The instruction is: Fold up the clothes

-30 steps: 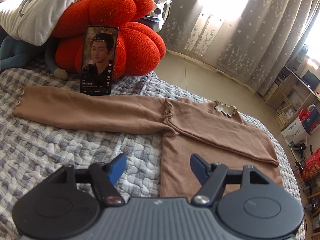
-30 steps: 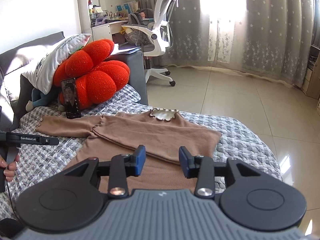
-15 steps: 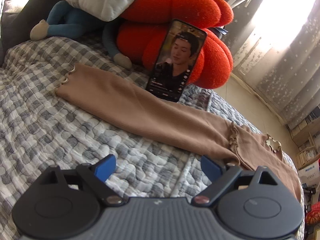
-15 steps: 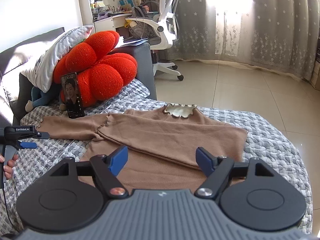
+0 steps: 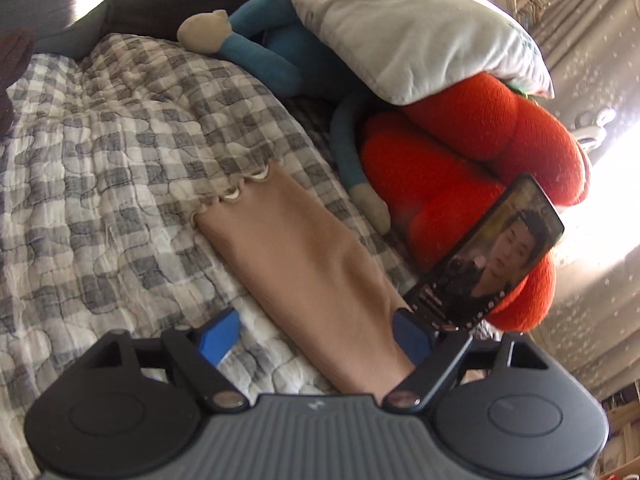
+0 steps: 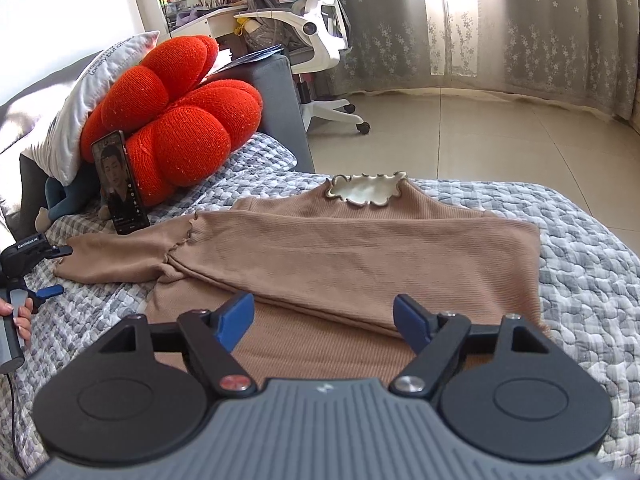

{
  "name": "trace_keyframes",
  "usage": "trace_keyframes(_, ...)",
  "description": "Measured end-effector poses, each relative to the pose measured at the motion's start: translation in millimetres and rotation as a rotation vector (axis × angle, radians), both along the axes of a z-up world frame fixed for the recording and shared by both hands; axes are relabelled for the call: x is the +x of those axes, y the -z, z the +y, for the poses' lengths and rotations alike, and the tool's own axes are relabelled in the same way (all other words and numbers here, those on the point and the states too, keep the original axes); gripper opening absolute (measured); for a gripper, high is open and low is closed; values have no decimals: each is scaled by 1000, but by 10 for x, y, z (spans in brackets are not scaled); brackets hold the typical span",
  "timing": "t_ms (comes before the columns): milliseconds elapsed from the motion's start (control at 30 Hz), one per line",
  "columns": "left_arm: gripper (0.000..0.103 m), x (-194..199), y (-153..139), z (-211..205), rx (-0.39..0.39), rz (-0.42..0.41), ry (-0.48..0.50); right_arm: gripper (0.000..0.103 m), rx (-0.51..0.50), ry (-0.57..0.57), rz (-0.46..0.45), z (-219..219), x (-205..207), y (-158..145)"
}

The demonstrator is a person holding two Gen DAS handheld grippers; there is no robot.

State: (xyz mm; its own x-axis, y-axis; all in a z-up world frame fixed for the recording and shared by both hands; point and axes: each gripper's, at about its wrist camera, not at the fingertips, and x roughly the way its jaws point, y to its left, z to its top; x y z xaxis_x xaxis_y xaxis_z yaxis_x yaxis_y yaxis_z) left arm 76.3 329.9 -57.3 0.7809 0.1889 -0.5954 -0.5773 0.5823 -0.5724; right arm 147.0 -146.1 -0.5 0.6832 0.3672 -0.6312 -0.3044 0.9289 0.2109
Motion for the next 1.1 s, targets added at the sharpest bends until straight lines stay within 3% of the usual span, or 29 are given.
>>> trace_keyframes(200, 54, -22, 117, 67, -2, -66, -176, 80, -1, 0, 18, 19, 71, 86)
trace_keyframes(300, 25, -33, 158, 103, -8, -75, -243, 80, 0, 3, 16, 11, 77, 80)
trace_keyframes(333, 10, -37, 167, 116, -15, -75, -259, 80, 2, 4, 14, 12, 92, 78)
trace_keyframes(433, 9, -54, 173, 135, -28, -84, -297, 80, 8, 9, 4, -12, 101, 55)
trace_keyframes(700, 8, -92, -271, -225, 146, -240, -227, 80, 26, 21, -3, -60, 115, 36)
trace_keyframes(933, 8, -14, -699, -694, 187, -385, -77, 80, 47, 30, -9, -105, 126, 14)
trace_keyframes(1100, 8, 113, -945, -1148, 225, -437, 63, 80, 66, 37, -14, -153, 133, 4)
